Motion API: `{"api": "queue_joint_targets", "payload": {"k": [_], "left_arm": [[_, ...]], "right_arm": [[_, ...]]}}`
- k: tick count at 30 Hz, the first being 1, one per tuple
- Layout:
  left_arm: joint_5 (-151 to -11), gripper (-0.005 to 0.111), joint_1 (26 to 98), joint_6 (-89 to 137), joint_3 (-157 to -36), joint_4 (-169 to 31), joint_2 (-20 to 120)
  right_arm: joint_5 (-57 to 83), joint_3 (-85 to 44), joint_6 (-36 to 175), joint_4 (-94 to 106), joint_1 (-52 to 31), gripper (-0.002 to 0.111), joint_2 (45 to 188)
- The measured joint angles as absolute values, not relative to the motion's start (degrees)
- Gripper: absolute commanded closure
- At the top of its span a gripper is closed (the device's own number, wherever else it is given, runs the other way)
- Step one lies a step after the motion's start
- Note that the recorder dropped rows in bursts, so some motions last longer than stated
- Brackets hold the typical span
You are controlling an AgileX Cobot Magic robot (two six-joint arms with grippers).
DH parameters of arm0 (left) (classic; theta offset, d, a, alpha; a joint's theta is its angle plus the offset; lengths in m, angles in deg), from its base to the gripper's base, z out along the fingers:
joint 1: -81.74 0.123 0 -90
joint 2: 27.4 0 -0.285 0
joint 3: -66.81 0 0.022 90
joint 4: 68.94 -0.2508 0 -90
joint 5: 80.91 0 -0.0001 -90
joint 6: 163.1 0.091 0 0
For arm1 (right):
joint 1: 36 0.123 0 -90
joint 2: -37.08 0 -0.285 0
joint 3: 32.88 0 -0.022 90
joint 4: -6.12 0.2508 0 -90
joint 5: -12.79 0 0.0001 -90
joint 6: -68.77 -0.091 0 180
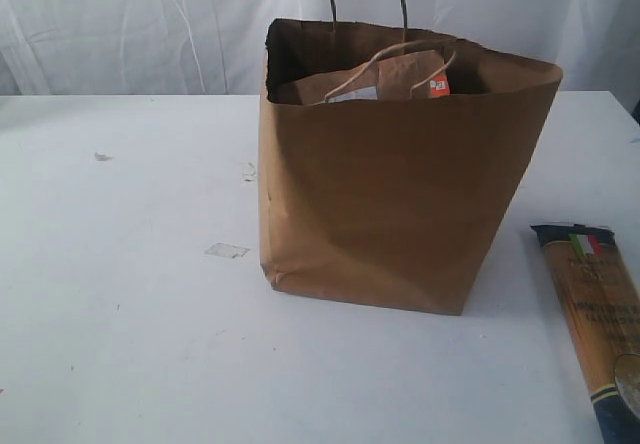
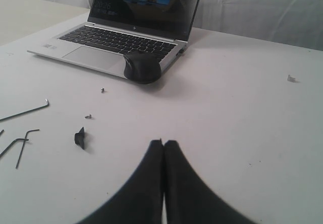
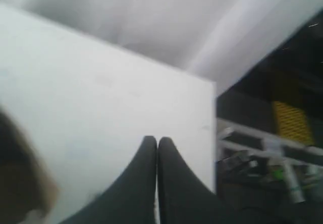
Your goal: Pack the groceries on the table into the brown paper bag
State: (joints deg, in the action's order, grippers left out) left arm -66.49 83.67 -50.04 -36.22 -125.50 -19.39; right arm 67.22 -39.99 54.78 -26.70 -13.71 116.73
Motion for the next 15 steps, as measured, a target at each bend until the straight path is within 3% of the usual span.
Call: {"api": "queue_joint_targets", "payload": {"k": [4,9,12,15], "left_arm": [[-66.5,0.107,83.7,-50.0,-36.2,-125.5,-19.4],[-66.5,0.107,83.7,-50.0,-36.2,-125.5,-19.4],[-66.5,0.107,83.7,-50.0,-36.2,-125.5,-19.4],[-66.5,0.107,83.7,-50.0,-36.2,-125.5,-19.4]], "right_arm": [[67.9,-40.1,45.0,-43.9,-14.7,0.108,114.5],[68.1,-36.8,37.8,-48.6,-20.7,0.108,115.1],[67.9,-30.4,35.6,-43.0,-25.9,0.108,117.0],[69.0,-24.3,48.6,-26.3,-32.0,0.108,122.1]]}}
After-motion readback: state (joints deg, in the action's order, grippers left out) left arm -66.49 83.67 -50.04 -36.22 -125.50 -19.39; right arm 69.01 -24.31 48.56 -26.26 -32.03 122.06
